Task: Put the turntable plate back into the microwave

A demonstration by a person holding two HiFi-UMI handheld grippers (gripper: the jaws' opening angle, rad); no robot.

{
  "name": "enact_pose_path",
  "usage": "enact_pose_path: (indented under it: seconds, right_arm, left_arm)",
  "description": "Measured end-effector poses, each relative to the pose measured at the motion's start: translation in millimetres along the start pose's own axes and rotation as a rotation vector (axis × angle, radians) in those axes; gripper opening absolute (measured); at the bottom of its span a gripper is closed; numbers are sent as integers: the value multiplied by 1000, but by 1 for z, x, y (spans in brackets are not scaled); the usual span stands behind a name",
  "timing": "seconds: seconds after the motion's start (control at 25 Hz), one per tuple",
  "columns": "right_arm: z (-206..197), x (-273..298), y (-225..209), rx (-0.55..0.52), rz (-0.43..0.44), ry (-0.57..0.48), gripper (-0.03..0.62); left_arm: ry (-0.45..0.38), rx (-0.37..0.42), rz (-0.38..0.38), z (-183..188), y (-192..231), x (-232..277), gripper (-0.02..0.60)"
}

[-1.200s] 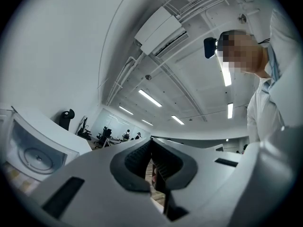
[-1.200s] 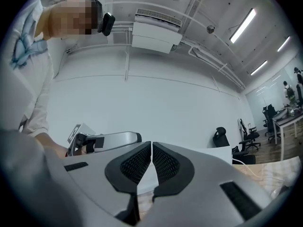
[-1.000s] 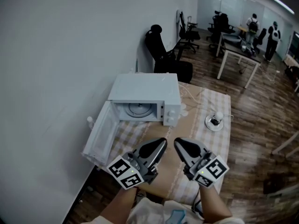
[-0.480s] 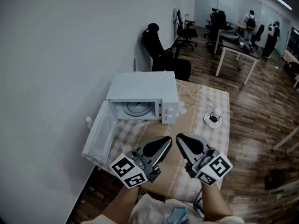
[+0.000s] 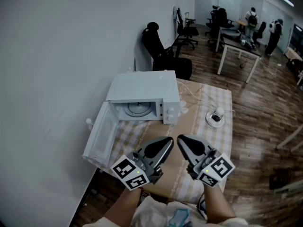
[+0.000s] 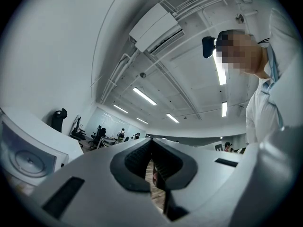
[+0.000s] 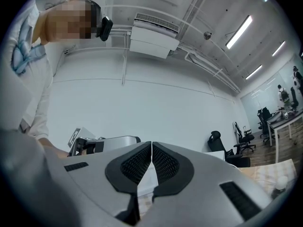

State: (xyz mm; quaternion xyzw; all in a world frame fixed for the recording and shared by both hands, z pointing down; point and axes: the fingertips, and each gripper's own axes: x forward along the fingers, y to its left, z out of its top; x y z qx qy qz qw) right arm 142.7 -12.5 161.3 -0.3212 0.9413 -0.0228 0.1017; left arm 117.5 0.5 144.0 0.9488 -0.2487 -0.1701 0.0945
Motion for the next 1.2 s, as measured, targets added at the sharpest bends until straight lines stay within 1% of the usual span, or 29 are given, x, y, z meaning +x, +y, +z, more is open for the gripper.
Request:
enact_pose_path:
  seconds: [0.36,1.2]
  right_arm:
    - [1,-2,0,-3,-5,15,32]
    - [0,-2,0,0,-9,13,32]
  left_arm:
    - [2,-5,-1,1,-1,1,2]
    - [24,-9,-6,-5,0,1,2]
